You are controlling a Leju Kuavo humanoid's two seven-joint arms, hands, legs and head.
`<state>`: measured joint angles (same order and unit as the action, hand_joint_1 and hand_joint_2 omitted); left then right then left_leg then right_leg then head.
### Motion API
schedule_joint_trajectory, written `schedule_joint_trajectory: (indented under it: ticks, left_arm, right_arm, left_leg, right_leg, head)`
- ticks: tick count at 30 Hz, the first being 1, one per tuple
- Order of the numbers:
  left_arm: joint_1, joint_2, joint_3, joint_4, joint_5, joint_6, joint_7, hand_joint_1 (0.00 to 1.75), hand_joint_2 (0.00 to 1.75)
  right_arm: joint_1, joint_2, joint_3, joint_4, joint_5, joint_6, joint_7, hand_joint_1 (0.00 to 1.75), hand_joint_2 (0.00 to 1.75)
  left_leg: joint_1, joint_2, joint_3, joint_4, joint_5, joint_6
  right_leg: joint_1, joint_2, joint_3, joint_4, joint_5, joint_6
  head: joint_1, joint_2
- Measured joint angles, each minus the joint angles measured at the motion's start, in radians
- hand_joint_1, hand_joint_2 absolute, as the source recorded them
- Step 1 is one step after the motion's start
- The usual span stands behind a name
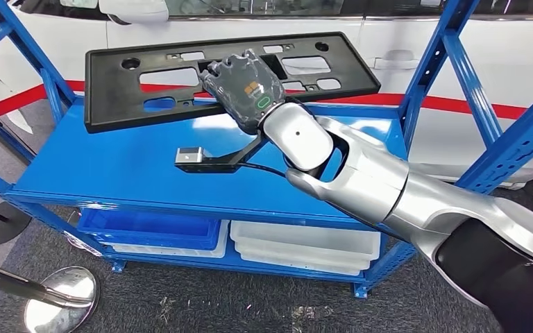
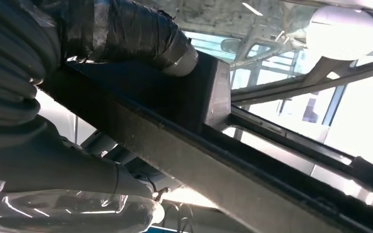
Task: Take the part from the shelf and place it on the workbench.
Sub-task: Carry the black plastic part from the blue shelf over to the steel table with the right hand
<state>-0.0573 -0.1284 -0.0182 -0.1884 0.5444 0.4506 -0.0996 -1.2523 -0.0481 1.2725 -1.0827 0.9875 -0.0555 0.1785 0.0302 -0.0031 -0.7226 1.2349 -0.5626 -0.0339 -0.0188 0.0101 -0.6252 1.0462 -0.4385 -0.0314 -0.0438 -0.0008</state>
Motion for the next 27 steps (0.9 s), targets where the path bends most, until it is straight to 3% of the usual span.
schedule_joint_trajectory:
  ticks: [1,2,3,6,8,11,13,15,17,19,21,23,25,27]
  left_arm:
    - [-0.001,0.0,0.0,0.0,0.0,0.0,0.0,0.0,1.75]
    - [-0.001,0.0,0.0,0.0,0.0,-0.001,0.0,0.0,1.75]
    - [-0.001,0.0,0.0,0.0,0.0,-0.001,0.001,0.0,1.75]
    - [-0.004,0.002,0.0,0.0,0.0,-0.001,0.004,0.0,1.75]
    - [-0.007,0.004,0.0,0.0,0.0,0.0,0.007,0.0,1.75]
    - [-0.007,0.003,0.0,0.0,0.0,0.0,0.01,0.0,1.75]
    - [-0.007,0.001,0.0,0.0,0.0,0.0,0.012,0.0,1.75]
    - [-0.009,0.002,0.0,0.0,0.0,0.0,0.013,0.0,1.75]
    - [-0.009,0.002,-0.001,0.0,0.0,0.001,0.015,0.0,1.75]
    - [-0.009,0.002,-0.004,0.0,0.0,0.003,0.018,0.0,1.75]
    - [-0.009,0.001,-0.008,0.0,0.0,0.004,0.019,0.0,1.75]
    - [-0.009,0.001,-0.01,0.0,0.0,0.005,0.019,0.0,1.75]
    - [-0.009,0.001,-0.012,0.0,0.0,0.007,0.019,0.0,1.75]
    - [-0.008,0.001,-0.016,0.0,0.0,0.007,0.019,0.0,1.75]
  right_arm:
    - [0.001,0.0,0.0,0.0,0.0,0.0,0.0,1.75,1.75]
    - [0.002,0.0,0.0,0.0,0.0,0.001,0.0,1.75,1.75]
    - [0.002,0.0,0.0,0.0,0.0,0.001,0.0,1.75,1.75]
    - [0.001,-0.001,-0.001,0.0,0.0,0.002,0.0,1.75,1.75]
    - [0.001,-0.002,-0.002,0.0,0.0,0.002,0.0,1.75,1.75]
    - [0.0,-0.004,-0.002,0.0,0.0,0.002,0.0,1.75,1.75]
    - [-0.002,-0.007,-0.002,0.001,0.0,0.003,0.0,1.75,1.75]
    - [-0.003,-0.009,-0.002,0.001,0.0,0.005,0.0,1.75,1.75]
    - [0.0,-0.011,-0.002,0.001,0.0,0.008,0.0,1.75,1.75]
    - [0.003,-0.013,-0.002,0.001,0.0,0.01,0.0,1.75,1.75]
    - [0.003,-0.014,-0.002,0.001,0.0,0.011,0.0,1.75,1.75]
    - [0.003,-0.013,-0.003,0.0,0.0,0.011,0.001,1.75,1.75]
    - [0.003,-0.013,-0.003,-0.001,0.0,0.011,0.001,1.75,1.75]
    - [0.004,-0.013,-0.003,-0.001,0.0,0.011,0.001,1.75,1.75]
  left_leg:
    - [-0.001,0.0,-0.009,0.048,-0.021,0.001]
    - [-0.002,0.0,-0.003,0.065,-0.023,0.003]
    - [-0.004,0.0,0.022,0.046,-0.007,0.008]
    - [-0.02,0.0,0.155,-0.143,0.042,0.036]
    - [-0.03,-0.002,0.193,-0.209,0.045,0.046]
    - [-0.028,0.001,0.19,-0.23,0.073,0.053]
    - [-0.021,0.005,0.18,-0.245,0.097,0.063]
    - [-0.021,0.007,0.162,-0.247,0.113,0.07]
    - [-0.021,0.008,0.14,-0.244,0.128,0.07]
    - [-0.019,0.008,0.113,-0.236,0.143,0.066]
    - [-0.014,0.008,0.084,-0.222,0.156,0.057]
    - [-0.012,0.008,0.062,-0.207,0.165,0.044]
    - [-0.014,0.006,0.05,-0.203,0.179,0.031]
    - [-0.012,0.005,0.042,-0.204,0.191,0.018]
  right_leg:
    - [0.004,0.0,-0.01,0.001,0.007,-0.002]
    - [0.008,0.0,-0.019,0.002,0.013,-0.003]
    - [0.012,0.0,-0.028,0.004,0.019,-0.004]
    - [0.018,0.0,-0.046,0.005,0.037,-0.001]
    - [0.016,-0.003,-0.05,0.002,0.05,0.009]
    - [0.015,-0.002,-0.055,-0.003,0.06,0.027]
    - [0.018,0.001,-0.07,0.033,0.013,0.037]
    - [0.015,0.0,-0.095,0.127,-0.074,0.044]
    - [0.01,0.0,-0.115,0.232,-0.134,0.05]
    - [0.004,-0.002,-0.099,0.263,-0.12,0.056]
    - [-0.003,-0.004,-0.027,0.181,-0.068,0.06]
    - [-0.003,-0.003,0.056,0.061,-0.062,0.059]
    - [0.002,-0.001,0.079,0.01,-0.075,0.048]
    - [0.003,-0.002,0.063,0.005,-0.059,0.03]
  head:
    - [-0.001,0.0]
    - [-0.001,0.0]
    - [-0.001,0.0]
    - [0.0,0.0]
    - [-0.001,0.0]
    - [-0.003,0.0]
    - [0.0,0.0]
    - [0.002,0.0]
    - [0.002,0.0]
    - [0.002,0.0]
    - [0.003,0.0]
    - [0.002,0.0]
    - [0.001,0.0]
    - [0.0,0.0]
